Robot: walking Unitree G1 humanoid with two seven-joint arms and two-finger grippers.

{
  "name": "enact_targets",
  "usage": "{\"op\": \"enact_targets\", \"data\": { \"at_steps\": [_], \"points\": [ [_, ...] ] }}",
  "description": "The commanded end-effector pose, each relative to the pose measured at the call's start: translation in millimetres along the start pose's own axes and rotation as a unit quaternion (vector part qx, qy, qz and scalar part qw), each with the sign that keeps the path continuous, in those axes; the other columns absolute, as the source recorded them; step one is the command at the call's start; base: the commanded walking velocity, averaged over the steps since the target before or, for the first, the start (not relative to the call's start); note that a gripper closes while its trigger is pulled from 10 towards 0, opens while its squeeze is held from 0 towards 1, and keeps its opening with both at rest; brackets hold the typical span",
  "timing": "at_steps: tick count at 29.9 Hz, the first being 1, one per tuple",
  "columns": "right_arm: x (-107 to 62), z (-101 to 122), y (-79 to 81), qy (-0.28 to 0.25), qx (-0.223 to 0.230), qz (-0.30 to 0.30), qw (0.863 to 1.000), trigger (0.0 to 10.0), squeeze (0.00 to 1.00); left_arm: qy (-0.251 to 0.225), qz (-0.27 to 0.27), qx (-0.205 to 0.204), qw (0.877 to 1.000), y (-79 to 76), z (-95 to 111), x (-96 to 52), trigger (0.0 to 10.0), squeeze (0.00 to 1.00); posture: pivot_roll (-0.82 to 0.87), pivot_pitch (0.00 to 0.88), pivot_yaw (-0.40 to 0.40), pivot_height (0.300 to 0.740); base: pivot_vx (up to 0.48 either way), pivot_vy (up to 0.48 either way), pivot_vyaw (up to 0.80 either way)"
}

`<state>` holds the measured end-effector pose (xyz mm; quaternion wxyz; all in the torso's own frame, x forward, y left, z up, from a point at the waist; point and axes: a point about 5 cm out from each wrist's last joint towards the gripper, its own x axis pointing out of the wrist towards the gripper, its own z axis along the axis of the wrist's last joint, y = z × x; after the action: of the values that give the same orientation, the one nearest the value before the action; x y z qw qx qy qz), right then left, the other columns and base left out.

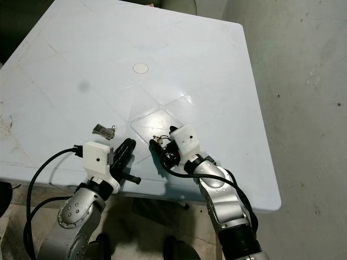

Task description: Hang keys on a hook

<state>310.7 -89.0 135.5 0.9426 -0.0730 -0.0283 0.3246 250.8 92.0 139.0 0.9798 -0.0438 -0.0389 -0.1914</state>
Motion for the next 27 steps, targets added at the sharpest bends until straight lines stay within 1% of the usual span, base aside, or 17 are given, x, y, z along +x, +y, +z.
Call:
{"op": "enact_targets", "data": {
  "at_steps": [1, 5, 8, 9, 11, 12, 13, 14, 15, 20, 21, 22, 23, 24, 25, 26, 27],
  "points": [
    [-3.4, -0.4, -3.5, -0.004, 0.011, -0.005, 1.000, 10.0, 0.00, 0.002, -0.002, -0.004, 1.000, -1.9, 0.2, -1.0, 10.0, 0.00, 0.07, 0.259, -0.130, 0.740, 0.000, 0.000, 0.00],
    [-4.9, 4.9, -2.4, -0.040, 0.015, 0.017, 0.999, 10.0, 0.00, 0.001, -0.002, -0.004, 1.000, -1.7, 0.3, 0.2, 10.0, 0.00, 0.07, 0.242, -0.129, 0.740, 0.000, 0.000, 0.00],
    [-3.0, 3.8, -3.2, -0.030, 0.004, 0.001, 1.000, 10.0, 0.00, 0.001, -0.004, -0.003, 1.000, -1.8, 0.4, 0.9, 10.0, 0.00, 0.07, 0.235, -0.130, 0.740, 0.000, 0.000, 0.00],
    [-2.2, 3.5, -2.4, -0.026, 0.004, -0.001, 1.000, 9.1, 0.00, 0.000, -0.004, -0.002, 1.000, -1.9, 0.7, 1.4, 10.0, 0.00, 0.07, 0.235, -0.128, 0.740, 0.000, 0.000, 0.00],
    [-1.6, 2.9, -1.7, -0.021, 0.004, -0.002, 1.000, 8.9, 0.00, 0.000, -0.004, -0.002, 1.000, -1.8, 0.7, 1.8, 10.0, 0.00, 0.07, 0.231, -0.129, 0.740, 0.000, 0.000, 0.00],
    [-1.1, 2.8, 0.7, -0.021, -0.002, 0.001, 1.000, 2.4, 0.00, -0.001, -0.005, -0.002, 1.000, -1.9, 1.1, 2.4, 10.0, 0.00, 0.07, 0.231, -0.129, 0.740, 0.000, 0.000, 0.00],
    [-1.2, 3.0, 1.7, -0.022, -0.005, 0.003, 1.000, 2.4, 0.00, -0.001, -0.005, -0.002, 1.000, -1.9, 1.3, 2.6, 10.0, 0.00, 0.07, 0.231, -0.129, 0.740, 0.000, 0.000, 0.00],
    [-0.4, 1.3, 2.8, -0.014, -0.010, -0.001, 1.000, 4.2, 0.00, -0.001, -0.005, -0.001, 1.000, -1.9, 1.0, 2.7, 10.0, 0.00, 0.07, 0.227, -0.129, 0.740, 0.000, 0.000, 0.00],
    [0.8, -0.6, 3.0, -0.007, -0.013, -0.007, 1.000, 3.6, 0.00, -0.001, -0.006, -0.001, 1.000, -1.9, 0.9, 2.7, 10.0, 0.00, 0.07, 0.227, -0.129, 0.740, 0.000, 0.000, 0.00],
    [1.5, -2.6, 7.4, -0.002, -0.020, -0.003, 1.000, 3.4, 0.00, -0.001, -0.007, 0.000, 1.000, -2.3, 1.0, 2.8, 10.0, 0.00, 0.08, 0.221, -0.130, 0.740, 0.000, 0.000, 0.00],
    [1.7, -2.7, 9.1, -0.003, -0.021, -0.001, 1.000, 4.7, 0.00, -0.001, -0.006, 0.000, 1.000, -2.4, 0.7, 2.8, 10.0, 0.00, 0.08, 0.221, -0.130, 0.740, 0.000, 0.000, 0.00],
    [1.7, -2.2, 9.7, -0.007, -0.022, -0.001, 1.000, 4.7, 0.00, -0.001, -0.006, 0.000, 1.000, -2.4, 0.7, 2.7, 10.0, 0.00, 0.08, 0.221, -0.130, 0.740, 0.000, 0.000, 0.00],
    [1.9, -2.1, 10.5, -0.006, -0.023, 0.000, 1.000, 5.5, 0.00, -0.001, -0.006, 0.000, 1.000, -2.4, 0.8, 2.7, 10.0, 0.00, 0.08, 0.221, -0.130, 0.740, 0.000, 0.000, 0.00],
    [2.2, -2.7, 11.4, -0.003, -0.023, 0.000, 1.000, 7.2, 0.00, -0.001, -0.006, -0.001, 1.000, -2.4, 0.8, 2.7, 10.0, 0.00, 0.08, 0.221, -0.130, 0.740, 0.000, 0.000, 0.00],
    [2.4, -3.1, 11.6, 0.001, -0.024, -0.003, 1.000, 8.1, 0.00, -0.001, -0.006, 0.000, 1.000, -2.4, 0.9, 2.5, 10.0, 0.00, 0.08, 0.220, -0.130, 0.740, 0.000, 0.000, 0.00],
    [2.7, -2.5, 12.3, -0.002, -0.027, -0.002, 1.000, 6.8, 0.00, -0.001, -0.006, 0.000, 1.000, -2.4, 0.9, 2.4, 10.0, 0.00, 0.08, 0.219, -0.131, 0.740, 0.000, 0.000, 0.00],
    [2.9, -2.0, 12.8, -0.005, -0.029, -0.001, 1.000, 6.8, 0.00, -0.001, -0.006, 0.000, 1.000, -2.4, 0.9, 2.4, 10.0, 0.00, 0.08, 0.220, -0.131, 0.740, 0.000, 0.000, 0.00]
  ]
}}
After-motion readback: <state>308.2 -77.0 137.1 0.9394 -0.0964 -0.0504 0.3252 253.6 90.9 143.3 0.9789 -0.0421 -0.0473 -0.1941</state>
